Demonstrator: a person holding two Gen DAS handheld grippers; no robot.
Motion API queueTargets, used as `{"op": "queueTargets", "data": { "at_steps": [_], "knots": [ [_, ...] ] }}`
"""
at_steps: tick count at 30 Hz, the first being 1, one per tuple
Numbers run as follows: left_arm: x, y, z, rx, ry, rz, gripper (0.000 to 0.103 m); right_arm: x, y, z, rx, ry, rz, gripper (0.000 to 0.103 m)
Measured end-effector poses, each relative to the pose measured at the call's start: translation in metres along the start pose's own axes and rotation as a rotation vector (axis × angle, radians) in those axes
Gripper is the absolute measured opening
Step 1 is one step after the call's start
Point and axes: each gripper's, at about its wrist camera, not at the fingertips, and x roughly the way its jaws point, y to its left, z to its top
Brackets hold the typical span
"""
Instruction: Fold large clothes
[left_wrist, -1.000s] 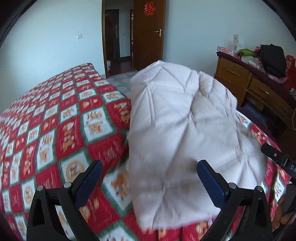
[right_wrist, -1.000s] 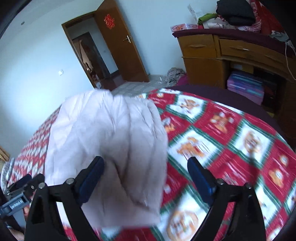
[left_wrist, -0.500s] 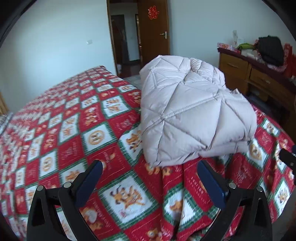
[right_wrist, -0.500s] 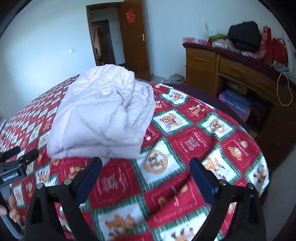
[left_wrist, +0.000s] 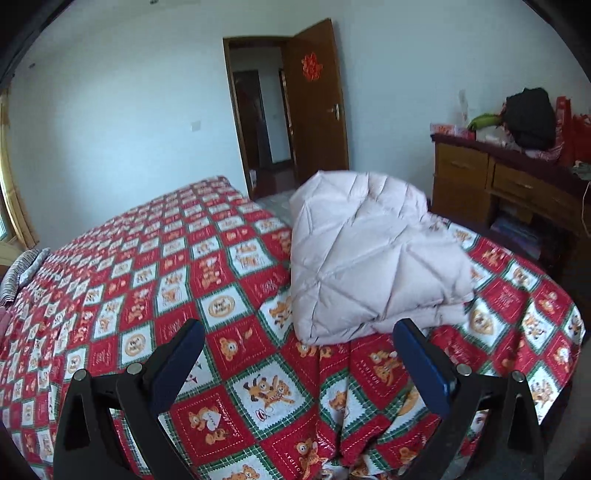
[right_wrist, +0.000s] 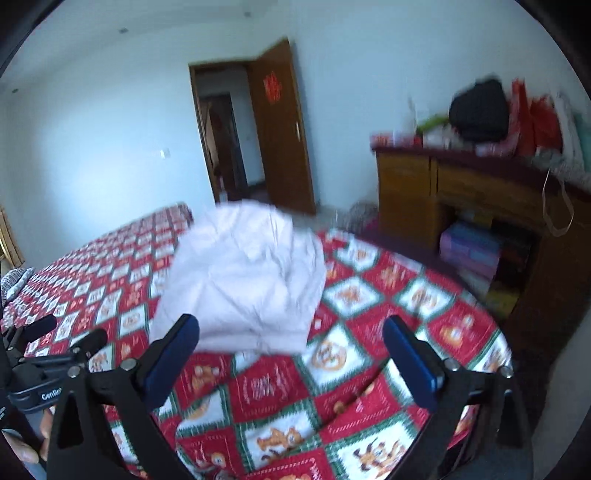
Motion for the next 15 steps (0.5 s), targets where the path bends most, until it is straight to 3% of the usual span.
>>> {"op": "queueTargets", "data": {
  "at_steps": [7,11,15],
  "knots": [
    [-0.040,-0.001,0.011,-0.001,-0.130,0.033,0.102,-0.040,0.017,0.017,-0.083,-0.204,-0.032,0.103],
    [-0.060,0.003,0.017,-0.027,-0.183,0.016,0.102,-0.049,0.022,0.020,-0.096,-0.260,-0.013,0.103],
    [-0.072,0.003,0.018,-0.027,-0.212,0.021,0.102,-0.050,0.025,0.020,-0.103,-0.259,0.011,0.103]
  ]
}}
